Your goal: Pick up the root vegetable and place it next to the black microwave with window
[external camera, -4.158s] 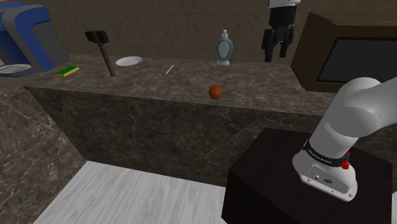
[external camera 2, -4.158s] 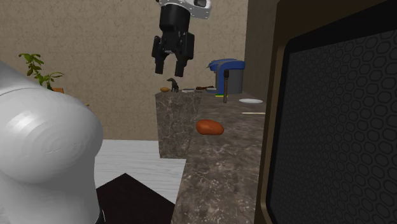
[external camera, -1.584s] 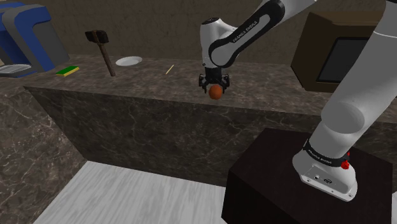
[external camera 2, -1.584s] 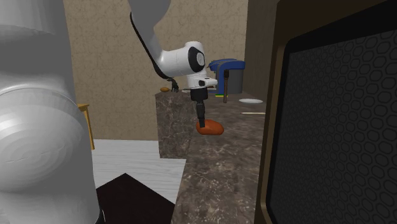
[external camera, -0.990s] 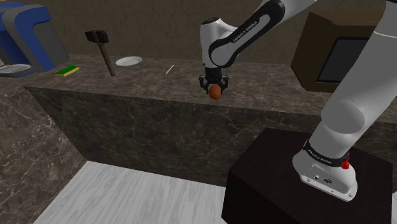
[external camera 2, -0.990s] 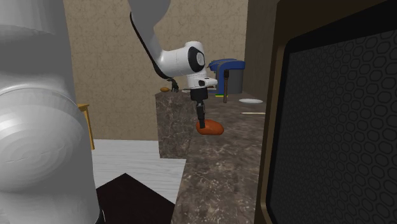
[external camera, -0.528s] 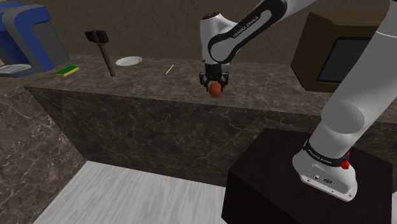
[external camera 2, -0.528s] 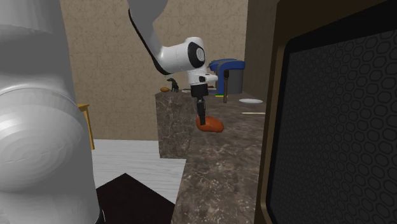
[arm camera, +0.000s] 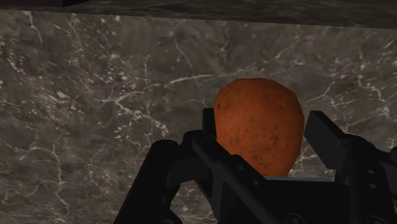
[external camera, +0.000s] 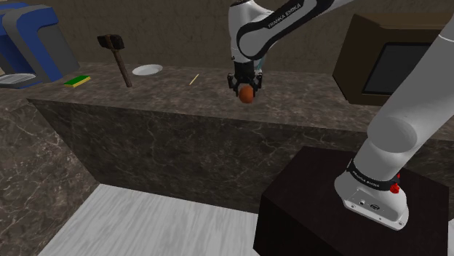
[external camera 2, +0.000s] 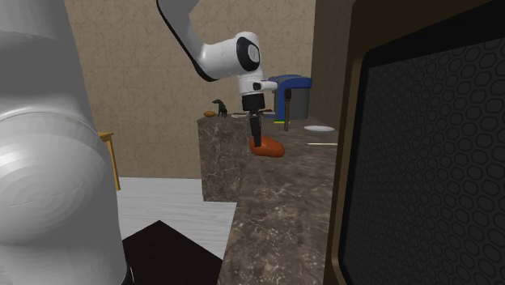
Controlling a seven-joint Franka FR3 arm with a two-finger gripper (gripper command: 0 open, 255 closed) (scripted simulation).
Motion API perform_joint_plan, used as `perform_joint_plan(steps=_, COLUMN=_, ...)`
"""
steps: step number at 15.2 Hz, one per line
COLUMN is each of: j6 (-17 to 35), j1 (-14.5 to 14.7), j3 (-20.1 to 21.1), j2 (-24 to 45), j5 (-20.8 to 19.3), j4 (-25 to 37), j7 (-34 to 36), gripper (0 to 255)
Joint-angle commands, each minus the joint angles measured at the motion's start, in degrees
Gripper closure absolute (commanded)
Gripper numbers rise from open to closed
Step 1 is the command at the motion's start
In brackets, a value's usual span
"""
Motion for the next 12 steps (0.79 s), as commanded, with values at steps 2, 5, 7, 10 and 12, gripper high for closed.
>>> perform_joint_plan(steps=2, j6=-2.3, j1=0.0, j3=-0.1, j2=-1.2, j5=0.7, j4=1.2, j7=-0.7, gripper=255)
perform_joint_plan(steps=5, j6=-4.5, j1=0.1, j3=-0.2, j2=-2.2, j5=1.2, j4=2.6, j7=-1.3, gripper=255)
perform_joint_plan(steps=7, j6=-6.0, j1=0.1, j3=-0.2, j2=-2.7, j5=1.5, j4=3.6, j7=-1.7, gripper=255)
perform_joint_plan(steps=10, j6=-8.3, j1=0.1, j3=-0.3, j2=-3.5, j5=1.9, j4=5.2, j7=-2.2, gripper=255)
perform_joint_plan(steps=12, j6=-9.8, j1=0.1, j3=-0.4, j2=-3.9, j5=2.1, j4=6.3, j7=-2.5, gripper=255)
